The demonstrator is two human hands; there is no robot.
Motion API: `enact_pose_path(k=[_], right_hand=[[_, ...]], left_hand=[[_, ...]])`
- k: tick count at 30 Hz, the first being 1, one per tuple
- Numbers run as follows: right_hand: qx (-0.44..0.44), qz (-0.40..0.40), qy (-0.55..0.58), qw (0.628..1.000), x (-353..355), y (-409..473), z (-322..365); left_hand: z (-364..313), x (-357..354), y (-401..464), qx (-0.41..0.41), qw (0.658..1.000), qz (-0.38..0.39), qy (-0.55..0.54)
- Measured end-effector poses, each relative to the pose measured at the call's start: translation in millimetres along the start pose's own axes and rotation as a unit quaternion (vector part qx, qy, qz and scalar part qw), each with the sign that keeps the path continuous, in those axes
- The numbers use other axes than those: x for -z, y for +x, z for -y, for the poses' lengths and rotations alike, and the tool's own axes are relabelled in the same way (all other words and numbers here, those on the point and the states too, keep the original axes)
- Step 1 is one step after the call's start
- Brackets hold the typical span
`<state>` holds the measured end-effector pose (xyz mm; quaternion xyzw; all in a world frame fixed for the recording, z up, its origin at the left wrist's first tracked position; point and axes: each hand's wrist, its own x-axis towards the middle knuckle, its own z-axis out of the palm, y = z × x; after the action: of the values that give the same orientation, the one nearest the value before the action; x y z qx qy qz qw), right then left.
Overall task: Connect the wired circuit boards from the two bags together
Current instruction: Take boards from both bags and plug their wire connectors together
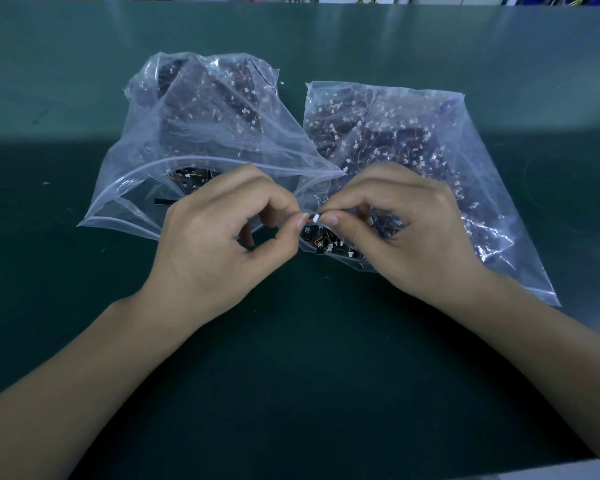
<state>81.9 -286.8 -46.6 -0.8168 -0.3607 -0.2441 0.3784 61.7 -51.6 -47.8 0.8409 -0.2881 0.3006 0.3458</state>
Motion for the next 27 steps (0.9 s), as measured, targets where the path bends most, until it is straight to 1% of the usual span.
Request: enact_pose_path(k=[5,9,12,16,19,22,25,27], right_hand=[[-0.015,-0.001,0.014,1.0,0,0,0],[-0.026,0.022,-0.017,0.999,-2,-3,-2],[-0.034,0.005,-0.007,0.999,-4,-3,-2],[-0.055,-0.022,0.0,0.998,-3,-4,-3],[-0.053,-0.029,0.0,0.998,-3,-4,-2],[-0.039,-0.034,0.0,0.999,-4,-3,-2],[-0.034,-0.038,0.005,0.999,-5,-3,-3],[-0.034,-0.034,0.009,0.999,-6,-4,-3]], left_hand=[[0,-2,-1,0.011,0.999,-0.028,-0.011],[0,1,0,0.019,0.998,-0.058,-0.032],[-2,3,1,0.008,0.998,-0.047,-0.041],[-2,1,0,0.005,0.999,-0.004,-0.034],[2,-2,-1,-0.004,1.0,0.031,-0.004],[5,-5,0,-0.021,0.999,0.032,0.033],[2,-9,0,-0.056,0.99,0.032,0.127],[1,-9,-2,-0.077,0.977,0.064,0.186]])
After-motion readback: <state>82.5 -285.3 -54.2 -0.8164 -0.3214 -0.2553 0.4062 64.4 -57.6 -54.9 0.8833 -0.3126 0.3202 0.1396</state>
